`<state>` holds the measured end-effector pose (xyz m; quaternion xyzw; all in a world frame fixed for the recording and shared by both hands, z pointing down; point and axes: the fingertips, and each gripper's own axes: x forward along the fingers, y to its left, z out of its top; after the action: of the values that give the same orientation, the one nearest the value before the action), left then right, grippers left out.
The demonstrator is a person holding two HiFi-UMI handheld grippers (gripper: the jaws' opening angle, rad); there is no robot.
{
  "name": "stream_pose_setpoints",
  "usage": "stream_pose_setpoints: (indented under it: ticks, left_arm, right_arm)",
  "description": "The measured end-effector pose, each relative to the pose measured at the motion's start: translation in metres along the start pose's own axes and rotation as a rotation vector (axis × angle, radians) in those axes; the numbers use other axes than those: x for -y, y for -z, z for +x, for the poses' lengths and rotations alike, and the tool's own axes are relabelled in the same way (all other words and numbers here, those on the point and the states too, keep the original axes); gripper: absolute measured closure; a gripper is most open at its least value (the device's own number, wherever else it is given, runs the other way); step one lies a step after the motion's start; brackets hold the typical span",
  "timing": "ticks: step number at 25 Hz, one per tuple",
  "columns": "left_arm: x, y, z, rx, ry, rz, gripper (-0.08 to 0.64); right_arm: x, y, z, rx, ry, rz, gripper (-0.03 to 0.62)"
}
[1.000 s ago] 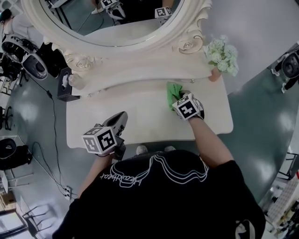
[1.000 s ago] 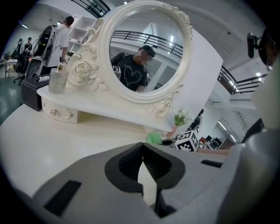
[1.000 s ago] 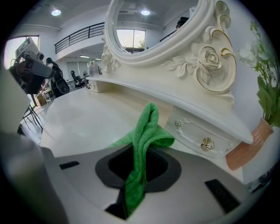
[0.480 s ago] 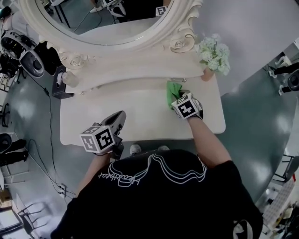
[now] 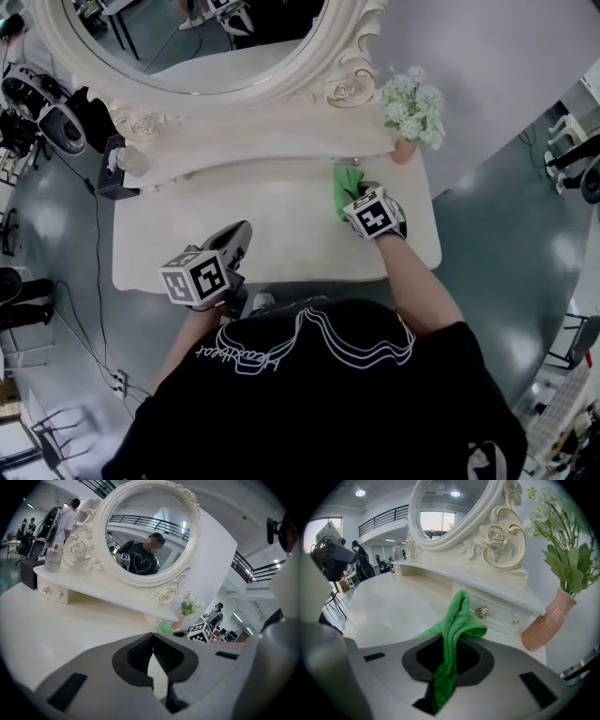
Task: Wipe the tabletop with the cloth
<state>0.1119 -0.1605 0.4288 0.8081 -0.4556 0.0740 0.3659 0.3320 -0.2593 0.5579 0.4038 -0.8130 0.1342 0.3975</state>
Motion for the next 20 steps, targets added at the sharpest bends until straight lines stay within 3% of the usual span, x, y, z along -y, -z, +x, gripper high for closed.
stream_pose_setpoints:
  ticks: [20]
  left_arm:
    - [0.044,0.010,0.038,-0.028,0.057,0.027,0.556]
  right_arm:
    - [0.054,0.043,-0.029,0.004,0.071,0.038,0.538]
